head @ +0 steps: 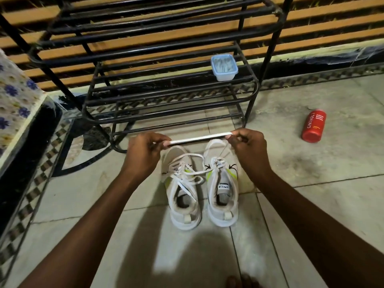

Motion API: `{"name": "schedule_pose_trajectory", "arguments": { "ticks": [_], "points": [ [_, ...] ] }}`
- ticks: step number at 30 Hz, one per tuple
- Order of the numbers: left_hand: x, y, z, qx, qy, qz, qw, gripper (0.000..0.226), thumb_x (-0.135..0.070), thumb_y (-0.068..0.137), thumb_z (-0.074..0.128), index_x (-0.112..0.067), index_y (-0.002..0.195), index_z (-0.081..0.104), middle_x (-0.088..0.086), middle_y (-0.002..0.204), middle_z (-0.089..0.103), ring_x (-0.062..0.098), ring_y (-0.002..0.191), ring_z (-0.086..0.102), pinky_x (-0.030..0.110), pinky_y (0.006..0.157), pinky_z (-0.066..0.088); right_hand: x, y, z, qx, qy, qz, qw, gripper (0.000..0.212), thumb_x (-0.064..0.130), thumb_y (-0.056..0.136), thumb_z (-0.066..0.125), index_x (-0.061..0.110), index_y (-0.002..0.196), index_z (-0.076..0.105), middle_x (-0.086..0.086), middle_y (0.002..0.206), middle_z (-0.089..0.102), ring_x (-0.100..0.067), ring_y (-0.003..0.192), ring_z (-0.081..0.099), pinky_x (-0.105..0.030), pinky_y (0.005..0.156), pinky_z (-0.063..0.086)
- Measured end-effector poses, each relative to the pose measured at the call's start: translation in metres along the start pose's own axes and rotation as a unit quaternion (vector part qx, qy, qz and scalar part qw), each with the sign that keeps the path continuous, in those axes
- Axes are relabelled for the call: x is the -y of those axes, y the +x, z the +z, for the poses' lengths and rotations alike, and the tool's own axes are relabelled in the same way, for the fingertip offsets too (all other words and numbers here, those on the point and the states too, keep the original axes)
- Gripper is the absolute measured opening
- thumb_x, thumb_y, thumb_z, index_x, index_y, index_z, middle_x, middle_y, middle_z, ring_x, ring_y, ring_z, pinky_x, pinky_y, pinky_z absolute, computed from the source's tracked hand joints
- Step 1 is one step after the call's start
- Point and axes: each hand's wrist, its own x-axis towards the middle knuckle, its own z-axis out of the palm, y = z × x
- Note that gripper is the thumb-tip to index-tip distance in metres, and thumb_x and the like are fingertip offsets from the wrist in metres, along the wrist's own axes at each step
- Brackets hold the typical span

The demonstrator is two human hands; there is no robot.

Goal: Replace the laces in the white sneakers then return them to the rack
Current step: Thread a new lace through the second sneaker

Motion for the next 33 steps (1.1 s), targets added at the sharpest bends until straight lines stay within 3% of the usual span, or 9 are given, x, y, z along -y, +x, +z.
{"name": "schedule_pose_trajectory", "arguments": {
  "ticks": [6,8,11,13,21,25,28,30,33],
  "points": [
    [0.063,-0.016,-0.012,-0.008,0.05,-0.102,0.994,0.014,-0.007,0.093,0.072,-0.015,0.086,0.08,-0.011,0.07,0.069,-0.016,0.064,0.059,0.002,0.058,0.038,-0.005,-0.001,0.003,-0.001,0.062,0.069,0.996,0.019,0.015,0.092,0.062,0.009,0.076,0.069,-0.008,0.061,0.067,-0.019,0.052,0.057,-0.031,0.059,0.044],
    [0.074,-0.022,-0.011,-0.008,0.061,-0.128,0.99,0.017,-0.007,0.092,0.073,-0.02,0.082,0.078,-0.011,0.074,0.071,-0.009,0.065,0.06,0.005,0.062,0.038,-0.006,0.001,0.005,0.005,0.066,0.081,0.994,0.019,0.016,0.091,0.061,0.008,0.075,0.067,-0.008,0.061,0.068,-0.02,0.051,0.058,-0.031,0.058,0.044],
    [0.082,-0.027,-0.009,0.02,0.062,-0.137,0.988,0.012,-0.013,0.09,0.077,-0.022,0.083,0.079,-0.005,0.087,0.077,0.013,0.078,0.067,0.029,0.075,0.051,-0.007,0.002,0.009,0.013,0.062,0.079,0.995,0.017,0.014,0.092,0.06,0.005,0.079,0.066,-0.01,0.065,0.071,-0.022,0.052,0.061,-0.031,0.056,0.047],
    [0.082,-0.028,-0.006,0.048,0.05,-0.144,0.987,0.017,-0.016,0.09,0.078,-0.029,0.078,0.077,-0.004,0.082,0.076,0.02,0.081,0.068,0.031,0.074,0.051,-0.008,0.002,0.009,0.014,0.064,0.079,0.995,0.013,0.01,0.093,0.059,0.004,0.085,0.067,-0.009,0.071,0.074,-0.022,0.054,0.066,-0.031,0.055,0.051],
    [0.031,-0.024,0.027,0.108,-0.159,-0.13,0.973,0.016,-0.01,0.093,0.074,-0.015,0.079,0.07,-0.004,0.068,0.071,0.004,0.058,0.06,0.022,0.059,0.046,-0.026,-0.003,0.004,0.061,0.044,0.105,0.992,0.029,-0.004,0.085,0.063,0.019,0.102,0.068,-0.009,0.075,0.075,-0.021,0.07,0.076,-0.03,0.066,0.053],
    [-0.013,-0.021,0.054,0.134,-0.289,-0.168,0.933,0.016,0.009,0.092,0.068,-0.002,0.083,0.06,0.01,0.066,0.067,0.014,0.051,0.06,0.025,0.05,0.05,-0.041,-0.009,0.001,0.075,0.017,0.115,0.99,0.049,-0.003,0.083,0.07,0.014,0.128,0.059,-0.003,0.095,0.078,-0.02,0.097,0.074,-0.046,0.093,0.055],
    [-0.039,-0.019,0.073,0.15,-0.311,-0.175,0.922,0.015,0.018,0.087,0.068,0.007,0.09,0.058,0.016,0.066,0.064,0.016,0.048,0.06,0.025,0.049,0.053,-0.047,-0.015,-0.002,0.083,0.028,0.1,0.991,0.064,-0.008,0.085,0.061,0.018,0.141,0.046,-0.002,0.103,0.076,-0.014,0.091,0.074,-0.038,0.093,0.056],
    [-0.051,-0.018,0.085,0.15,-0.316,-0.181,0.919,0.018,0.02,0.086,0.067,0.006,0.087,0.058,0.017,0.066,0.063,0.016,0.049,0.063,0.026,0.051,0.054,-0.05,-0.018,-0.007,0.074,-0.004,0.079,0.994,0.065,-0.008,0.084,0.061,0.021,0.14,0.046,-0.001,0.101,0.075,-0.014,0.088,0.074,-0.032,0.09,0.056],
    [-0.057,-0.016,0.101,0.139,-0.278,-0.191,0.931,0.024,0.019,0.084,0.071,0.001,0.078,0.056,0.012,0.066,0.066,0.019,0.056,0.068,0.025,0.052,0.055,-0.051,-0.019,-0.014,0.043,-0.095,0.062,0.993,0.038,-0.002,0.077,0.065,0.02,0.107,0.066,0.003,0.088,0.073,-0.01,0.082,0.07,-0.035,0.088,0.056]
  ]
}}
